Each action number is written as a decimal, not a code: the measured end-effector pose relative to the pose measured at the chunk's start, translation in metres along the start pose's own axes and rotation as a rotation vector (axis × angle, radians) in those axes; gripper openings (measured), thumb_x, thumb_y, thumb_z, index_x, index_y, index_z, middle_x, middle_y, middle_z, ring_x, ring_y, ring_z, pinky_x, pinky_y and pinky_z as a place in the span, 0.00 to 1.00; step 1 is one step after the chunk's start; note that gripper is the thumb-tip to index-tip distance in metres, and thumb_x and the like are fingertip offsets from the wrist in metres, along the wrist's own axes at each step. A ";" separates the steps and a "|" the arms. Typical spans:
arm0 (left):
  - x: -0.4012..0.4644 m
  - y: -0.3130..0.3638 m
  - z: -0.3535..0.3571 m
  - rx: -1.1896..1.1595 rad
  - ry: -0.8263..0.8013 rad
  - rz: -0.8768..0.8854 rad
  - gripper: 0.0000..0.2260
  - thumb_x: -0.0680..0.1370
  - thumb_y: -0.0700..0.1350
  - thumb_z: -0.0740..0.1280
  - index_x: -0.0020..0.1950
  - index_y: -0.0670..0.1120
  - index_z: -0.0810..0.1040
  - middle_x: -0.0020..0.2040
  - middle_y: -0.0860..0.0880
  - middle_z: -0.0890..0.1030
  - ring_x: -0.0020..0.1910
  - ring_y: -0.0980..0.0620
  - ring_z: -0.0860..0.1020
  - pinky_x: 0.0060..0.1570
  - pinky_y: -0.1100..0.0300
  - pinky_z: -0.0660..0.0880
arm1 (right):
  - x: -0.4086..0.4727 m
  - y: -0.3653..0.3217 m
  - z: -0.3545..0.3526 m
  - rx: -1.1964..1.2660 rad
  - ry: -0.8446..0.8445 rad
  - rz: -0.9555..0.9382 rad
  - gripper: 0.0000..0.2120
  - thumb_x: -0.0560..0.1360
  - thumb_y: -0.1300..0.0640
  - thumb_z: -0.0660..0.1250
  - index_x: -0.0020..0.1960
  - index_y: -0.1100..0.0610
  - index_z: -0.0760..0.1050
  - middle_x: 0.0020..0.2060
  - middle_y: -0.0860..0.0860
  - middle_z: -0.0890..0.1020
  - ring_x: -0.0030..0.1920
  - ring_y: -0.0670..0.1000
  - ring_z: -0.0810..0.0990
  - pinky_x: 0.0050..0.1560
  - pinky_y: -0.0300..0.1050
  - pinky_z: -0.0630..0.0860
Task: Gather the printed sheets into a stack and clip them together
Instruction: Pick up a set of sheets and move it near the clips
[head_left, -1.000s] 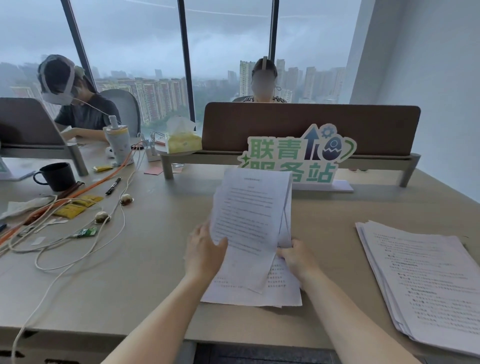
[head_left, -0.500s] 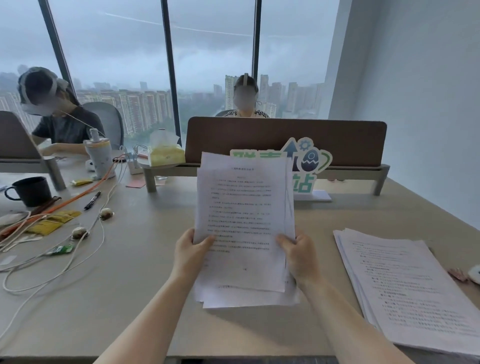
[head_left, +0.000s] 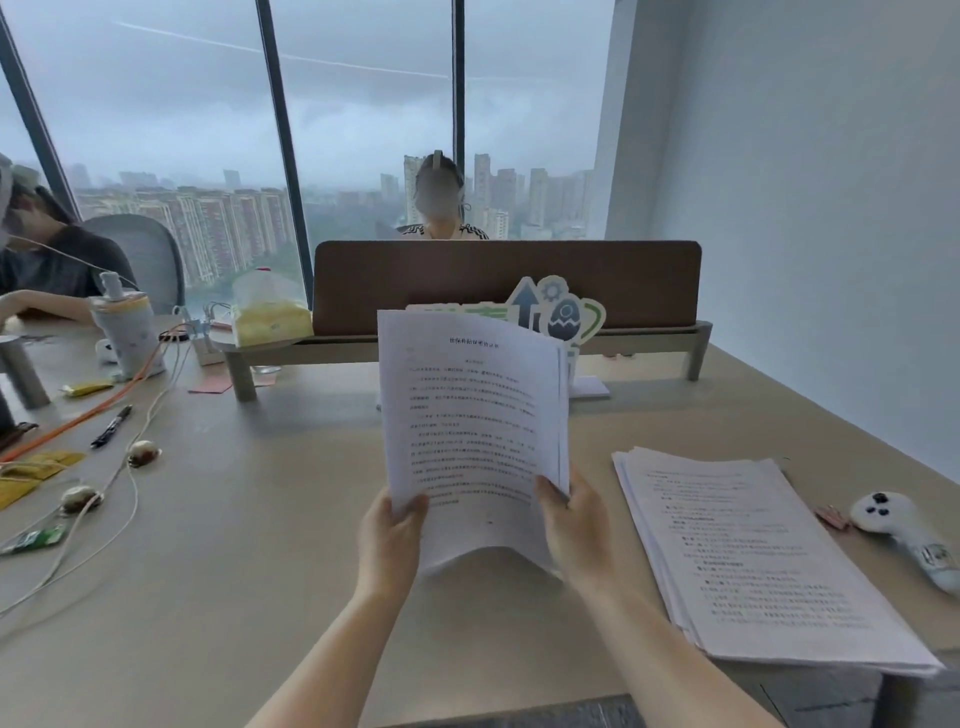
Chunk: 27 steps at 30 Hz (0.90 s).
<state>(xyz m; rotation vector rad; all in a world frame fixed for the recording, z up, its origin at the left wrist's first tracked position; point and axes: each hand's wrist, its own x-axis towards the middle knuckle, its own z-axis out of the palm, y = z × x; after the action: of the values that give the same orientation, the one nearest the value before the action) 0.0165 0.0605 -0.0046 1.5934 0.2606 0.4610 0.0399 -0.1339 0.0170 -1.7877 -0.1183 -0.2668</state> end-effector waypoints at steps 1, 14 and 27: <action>-0.002 0.003 0.003 -0.006 -0.007 0.000 0.07 0.79 0.37 0.65 0.53 0.45 0.80 0.46 0.49 0.85 0.46 0.48 0.82 0.45 0.55 0.77 | 0.001 -0.002 -0.002 -0.012 0.014 0.007 0.12 0.81 0.53 0.62 0.62 0.53 0.76 0.51 0.44 0.83 0.53 0.45 0.81 0.49 0.37 0.78; -0.019 0.024 0.096 0.026 -0.257 -0.035 0.06 0.79 0.39 0.65 0.53 0.46 0.79 0.47 0.47 0.85 0.44 0.47 0.83 0.41 0.50 0.80 | 0.022 -0.008 -0.112 -0.193 0.239 0.067 0.08 0.76 0.60 0.65 0.53 0.52 0.77 0.41 0.44 0.82 0.42 0.46 0.81 0.34 0.38 0.74; -0.067 0.015 0.193 0.190 -0.496 -0.154 0.06 0.78 0.43 0.64 0.48 0.50 0.80 0.46 0.53 0.84 0.45 0.52 0.83 0.47 0.50 0.82 | 0.028 0.033 -0.237 -0.353 0.194 0.303 0.08 0.76 0.62 0.68 0.54 0.57 0.80 0.42 0.49 0.84 0.42 0.53 0.83 0.42 0.47 0.79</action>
<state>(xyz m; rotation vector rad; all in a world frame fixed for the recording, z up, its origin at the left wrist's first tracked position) 0.0406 -0.1431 -0.0035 1.8015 0.0474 -0.0877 0.0472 -0.3731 0.0425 -2.0849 0.3560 -0.2509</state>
